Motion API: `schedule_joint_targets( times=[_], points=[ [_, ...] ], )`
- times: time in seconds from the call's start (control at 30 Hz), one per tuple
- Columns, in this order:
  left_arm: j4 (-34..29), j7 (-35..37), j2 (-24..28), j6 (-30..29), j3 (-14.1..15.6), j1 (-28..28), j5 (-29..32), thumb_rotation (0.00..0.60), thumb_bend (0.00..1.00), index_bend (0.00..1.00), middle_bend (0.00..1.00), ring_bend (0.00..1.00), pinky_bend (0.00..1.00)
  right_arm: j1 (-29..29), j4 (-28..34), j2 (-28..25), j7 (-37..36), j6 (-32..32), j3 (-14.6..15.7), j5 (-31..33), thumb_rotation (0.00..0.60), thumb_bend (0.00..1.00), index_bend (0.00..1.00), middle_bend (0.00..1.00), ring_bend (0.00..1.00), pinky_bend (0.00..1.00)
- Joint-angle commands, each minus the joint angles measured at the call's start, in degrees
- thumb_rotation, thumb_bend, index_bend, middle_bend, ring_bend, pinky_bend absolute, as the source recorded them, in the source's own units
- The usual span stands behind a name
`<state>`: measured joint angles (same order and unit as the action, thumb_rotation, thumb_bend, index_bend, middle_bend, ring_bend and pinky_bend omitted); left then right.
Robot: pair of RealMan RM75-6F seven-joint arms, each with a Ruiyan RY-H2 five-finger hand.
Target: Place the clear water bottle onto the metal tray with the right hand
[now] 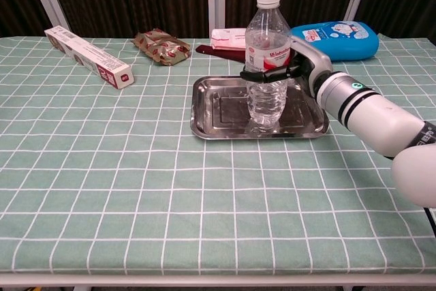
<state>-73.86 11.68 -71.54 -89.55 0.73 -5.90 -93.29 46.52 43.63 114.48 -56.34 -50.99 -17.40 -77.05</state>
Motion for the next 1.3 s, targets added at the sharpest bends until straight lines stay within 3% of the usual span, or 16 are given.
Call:
schedule_joint_targets(
  times=[0.03, 0.13, 0.27, 0.57, 0.87, 1.03, 1.3],
  points=[
    [0.1, 0.0, -0.1, -0.1, 0.0, 0.0, -0.1, 0.6, 0.17, 0.19, 0.16, 0.09, 0.19, -0.2, 0.1, -0.2, 0.0, -1.0, 0.5, -0.8, 0.6, 0.08, 0.54, 0.46, 0.3, 0.41],
    [0.0, -0.1, -0.1, 0.0, 0.0, -0.1, -0.1, 0.6, 0.17, 0.19, 0.16, 0.09, 0.19, -0.4, 0.8, -1.1, 0.0, -0.7, 1.6, -1.7, 0.6, 0.0, 0.44, 0.44, 0.25, 0.36],
    [-0.3, -0.6, -0.1, -0.1, 0.1, -0.1, -0.3, 0.6, 0.17, 0.19, 0.16, 0.09, 0.19, -0.5, 2.4, -3.1, -0.6, 0.4, 3.1, -2.8, 0.6, 0.0, 0.27, 0.37, 0.14, 0.25],
    [-1.5, -1.7, 0.4, -0.6, 0.2, 0.0, -0.7, 0.6, 0.17, 0.19, 0.16, 0.09, 0.19, -1.6, 6.7, -7.4, -0.7, 0.0, 5.0, -4.5, 0.6, 0.0, 0.04, 0.21, 0.02, 0.13],
    [-3.3, -3.0, 0.8, -0.9, 0.4, 0.1, -1.1, 0.6, 0.17, 0.19, 0.16, 0.09, 0.19, -6.2, 20.9, -20.0, 7.7, -1.5, 6.4, -2.9, 0.6, 0.0, 0.0, 0.08, 0.0, 0.0],
    [-4.3, -3.8, 0.9, -0.5, 0.4, 0.1, -1.0, 0.6, 0.17, 0.19, 0.16, 0.09, 0.19, -10.6, 30.4, -31.0, 18.3, -1.7, 8.3, 0.2, 0.6, 0.0, 0.0, 0.04, 0.0, 0.0],
    [-4.7, -4.2, 1.3, 0.9, 0.0, -0.4, 0.3, 0.6, 0.17, 0.19, 0.16, 0.09, 0.19, -22.1, 47.3, -48.6, 52.5, -16.0, 13.6, 5.1, 0.6, 0.01, 0.0, 0.04, 0.0, 0.0]
  ],
)
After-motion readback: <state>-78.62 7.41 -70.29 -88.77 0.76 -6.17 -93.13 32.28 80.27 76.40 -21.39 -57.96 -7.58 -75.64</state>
